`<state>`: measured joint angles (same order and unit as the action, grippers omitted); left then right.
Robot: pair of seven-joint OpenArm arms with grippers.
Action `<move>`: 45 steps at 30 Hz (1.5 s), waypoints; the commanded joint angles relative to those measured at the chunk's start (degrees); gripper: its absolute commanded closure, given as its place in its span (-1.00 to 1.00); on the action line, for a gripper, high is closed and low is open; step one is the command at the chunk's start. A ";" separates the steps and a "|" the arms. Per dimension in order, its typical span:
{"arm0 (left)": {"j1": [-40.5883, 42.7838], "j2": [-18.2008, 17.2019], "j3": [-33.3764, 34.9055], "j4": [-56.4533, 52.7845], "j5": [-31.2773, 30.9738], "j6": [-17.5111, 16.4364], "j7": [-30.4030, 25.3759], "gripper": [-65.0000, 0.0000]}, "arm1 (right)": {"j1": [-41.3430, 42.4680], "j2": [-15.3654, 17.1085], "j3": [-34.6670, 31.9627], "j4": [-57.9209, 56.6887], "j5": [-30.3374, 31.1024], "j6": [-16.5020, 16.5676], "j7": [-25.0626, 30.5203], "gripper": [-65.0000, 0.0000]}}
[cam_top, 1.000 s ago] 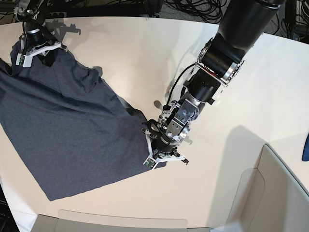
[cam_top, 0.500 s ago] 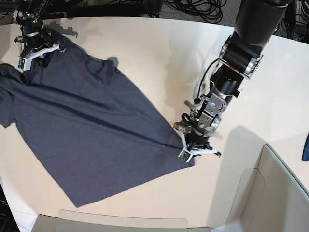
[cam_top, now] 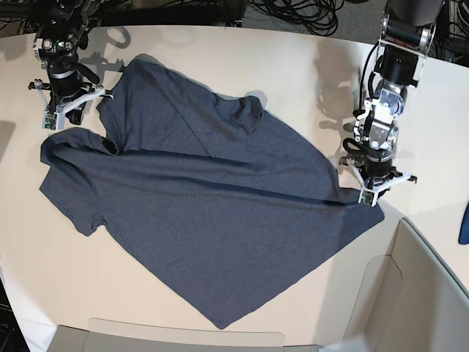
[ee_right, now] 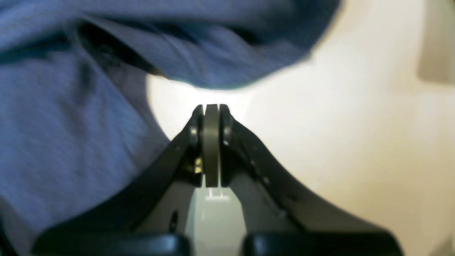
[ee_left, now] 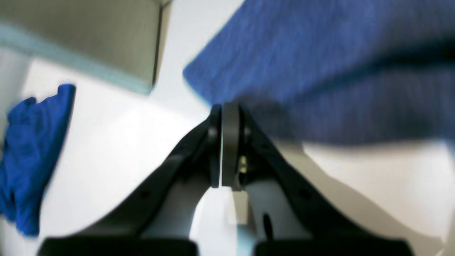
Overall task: Layout the t-shirt on the table in an organized manner, then fold the t-shirt properly
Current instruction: 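Grasp the shirt hem corner with the left gripper and pull it outward, then pull the shirt corners apart with both grippers to stretch it flat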
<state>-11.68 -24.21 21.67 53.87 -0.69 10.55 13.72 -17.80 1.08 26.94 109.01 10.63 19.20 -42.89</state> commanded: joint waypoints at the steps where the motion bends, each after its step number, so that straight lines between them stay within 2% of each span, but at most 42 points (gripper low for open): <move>1: 2.67 -0.28 -0.44 1.47 -0.67 -3.12 7.78 1.00 | 0.70 -0.07 -1.40 2.24 0.93 0.36 1.44 1.00; 6: 5.22 0.07 -0.97 6.49 -0.59 -2.94 10.86 1.00 | 0.70 -1.39 -6.85 8.66 4.18 0.10 1.80 1.00; 11: 5.31 0.07 -0.97 6.49 -0.59 -2.77 10.94 1.00 | 0.62 -1.83 -8.17 8.40 8.84 0.10 1.44 1.00; 14: 5.66 -0.10 -1.23 7.98 -0.94 -2.77 10.33 1.00 | -1.23 -1.92 -10.89 6.99 9.63 0.10 1.80 1.00; 18: 9.09 -0.19 -7.12 20.99 -1.03 -3.03 11.82 0.95 | -2.46 -2.97 -10.72 2.59 9.45 0.01 1.80 1.00; 20: 10.06 -0.10 -9.14 28.11 -1.11 -3.12 15.16 0.85 | -2.72 -2.97 -10.72 0.48 9.45 0.01 1.80 1.00; 22: 10.14 -0.01 -9.06 34.00 -1.20 -5.32 18.42 0.79 | -3.08 -2.97 -10.72 -1.10 9.37 -0.78 1.80 1.00; 25: 7.95 0.51 -8.79 38.49 -1.20 -13.14 21.76 0.78 | -3.25 -2.97 -11.07 -2.07 9.28 -5.53 1.88 1.00; 28: 3.55 2.10 -8.79 38.31 -3.22 -19.29 23.34 0.78 | -3.25 -2.80 -11.16 -2.42 8.14 -8.17 1.88 1.00; 31: -1.28 3.24 -8.70 35.23 -7.53 -19.47 25.36 0.78 | -3.60 -2.80 -11.16 -2.42 3.56 -8.17 1.53 1.00; 34: -6.91 5.00 -8.70 27.23 -10.34 -19.47 26.42 0.78 | -5.19 -2.44 -11.16 -2.42 -2.06 -7.99 1.44 1.00; 37: -9.81 6.58 -8.70 19.85 -10.61 -19.47 26.06 0.78 | -5.89 1.07 -11.16 -2.42 -7.78 -7.99 1.44 1.00; 45: -8.14 6.67 -8.79 17.12 -10.70 -19.47 25.89 0.78 | -2.64 16.54 -10.89 -9.19 -9.80 -7.99 1.44 1.00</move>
<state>-18.46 -17.02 13.13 69.93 -11.20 -9.04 40.51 -20.34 17.19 15.81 99.31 1.26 11.49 -40.64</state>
